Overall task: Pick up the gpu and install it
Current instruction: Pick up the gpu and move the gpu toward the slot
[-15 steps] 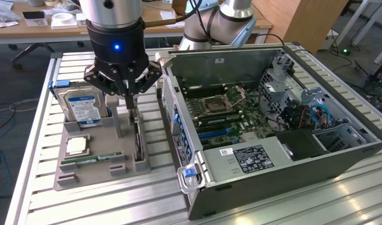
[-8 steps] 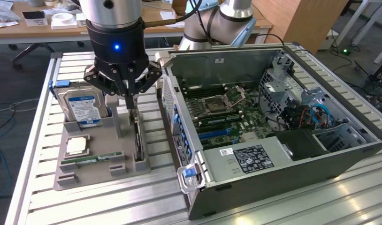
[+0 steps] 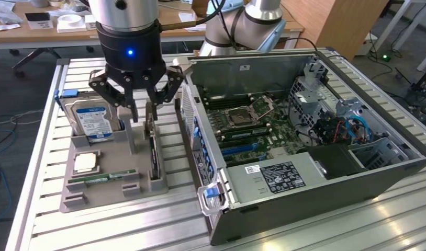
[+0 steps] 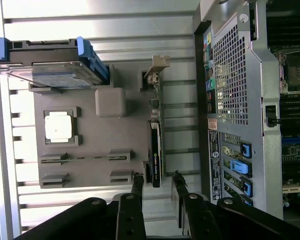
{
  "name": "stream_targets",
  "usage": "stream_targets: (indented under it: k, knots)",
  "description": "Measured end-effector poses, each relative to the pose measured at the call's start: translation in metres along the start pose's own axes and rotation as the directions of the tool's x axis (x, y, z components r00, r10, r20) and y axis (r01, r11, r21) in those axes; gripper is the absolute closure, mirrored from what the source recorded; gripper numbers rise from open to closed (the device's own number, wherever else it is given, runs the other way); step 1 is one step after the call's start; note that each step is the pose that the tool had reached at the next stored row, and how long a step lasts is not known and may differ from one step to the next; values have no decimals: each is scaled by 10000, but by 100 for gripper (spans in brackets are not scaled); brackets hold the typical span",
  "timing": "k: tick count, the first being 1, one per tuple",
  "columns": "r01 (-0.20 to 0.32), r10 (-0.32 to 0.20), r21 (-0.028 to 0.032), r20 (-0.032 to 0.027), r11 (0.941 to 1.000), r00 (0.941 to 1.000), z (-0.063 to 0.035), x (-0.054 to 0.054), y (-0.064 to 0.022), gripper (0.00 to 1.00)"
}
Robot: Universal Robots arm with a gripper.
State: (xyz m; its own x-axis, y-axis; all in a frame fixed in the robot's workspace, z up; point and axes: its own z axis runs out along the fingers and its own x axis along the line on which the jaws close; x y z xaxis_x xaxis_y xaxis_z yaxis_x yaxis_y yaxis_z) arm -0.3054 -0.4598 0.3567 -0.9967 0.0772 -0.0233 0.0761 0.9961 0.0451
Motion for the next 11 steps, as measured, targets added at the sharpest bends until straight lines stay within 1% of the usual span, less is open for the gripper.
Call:
stream_targets:
  k: [1, 2, 8, 11]
  knots:
    - [0, 0, 0, 0, 10000, 10000, 0, 0, 0, 65]
    - [0, 0, 0, 0, 10000, 10000, 0, 0, 0, 58]
    - [0, 0, 0, 0, 10000, 10000, 0, 0, 0, 58]
    - [0, 0, -2, 1, 10000, 10000, 18, 1, -1, 58]
